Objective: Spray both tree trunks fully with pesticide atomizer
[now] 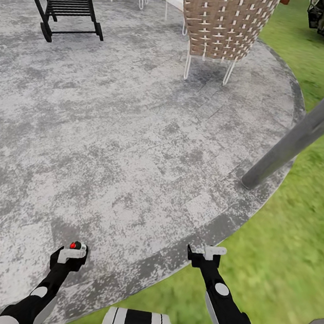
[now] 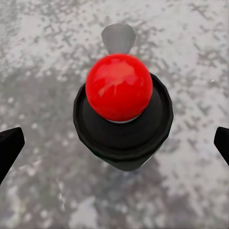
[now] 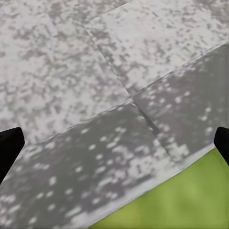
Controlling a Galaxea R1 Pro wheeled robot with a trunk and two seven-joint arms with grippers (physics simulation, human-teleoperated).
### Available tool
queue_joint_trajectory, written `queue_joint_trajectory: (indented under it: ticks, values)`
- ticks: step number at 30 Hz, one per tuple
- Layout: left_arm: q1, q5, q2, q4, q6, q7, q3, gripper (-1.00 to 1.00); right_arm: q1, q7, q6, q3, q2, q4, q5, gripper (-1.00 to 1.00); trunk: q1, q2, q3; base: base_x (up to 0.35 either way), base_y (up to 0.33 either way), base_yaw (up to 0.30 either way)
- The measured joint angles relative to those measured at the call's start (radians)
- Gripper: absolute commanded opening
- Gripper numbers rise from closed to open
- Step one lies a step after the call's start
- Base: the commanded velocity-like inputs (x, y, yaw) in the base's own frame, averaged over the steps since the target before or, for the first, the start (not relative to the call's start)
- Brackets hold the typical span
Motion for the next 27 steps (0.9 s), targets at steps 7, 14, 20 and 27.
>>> queue_joint_trajectory:
  ticks: [7, 14, 20, 27]
  values:
    - [0.000, 0.000, 0.000, 0.000, 0.000, 0.000, 0.000, 1.00, 0.000, 0.001, 0.000, 0.000, -0.001, 0.000, 0.000, 1.00, 0.000, 0.000, 0.006, 0.000, 0.000, 0.000]
    - [0.000, 0.000, 0.000, 0.000, 0.000, 0.000, 0.000, 1.00, 0.000, 0.000, 0.000, 0.000, -0.001, 0.001, 0.000, 1.00, 0.000, 0.000, 0.013, 0.000, 0.000, 0.000]
    - [0.000, 0.000, 0.000, 0.000, 0.000, 0.000, 0.000, 1.00, 0.000, 0.000, 0.000, 0.000, -0.001, 0.002, 0.000, 1.00, 0.000, 0.000, 0.014, 0.000, 0.000, 0.000]
    - [0.000, 0.000, 0.000, 0.000, 0.000, 0.000, 0.000, 1.00, 0.000, 0.000, 0.000, 0.000, -0.001, 0.003, 0.000, 1.00, 0.000, 0.000, 0.019, 0.000, 0.000, 0.000]
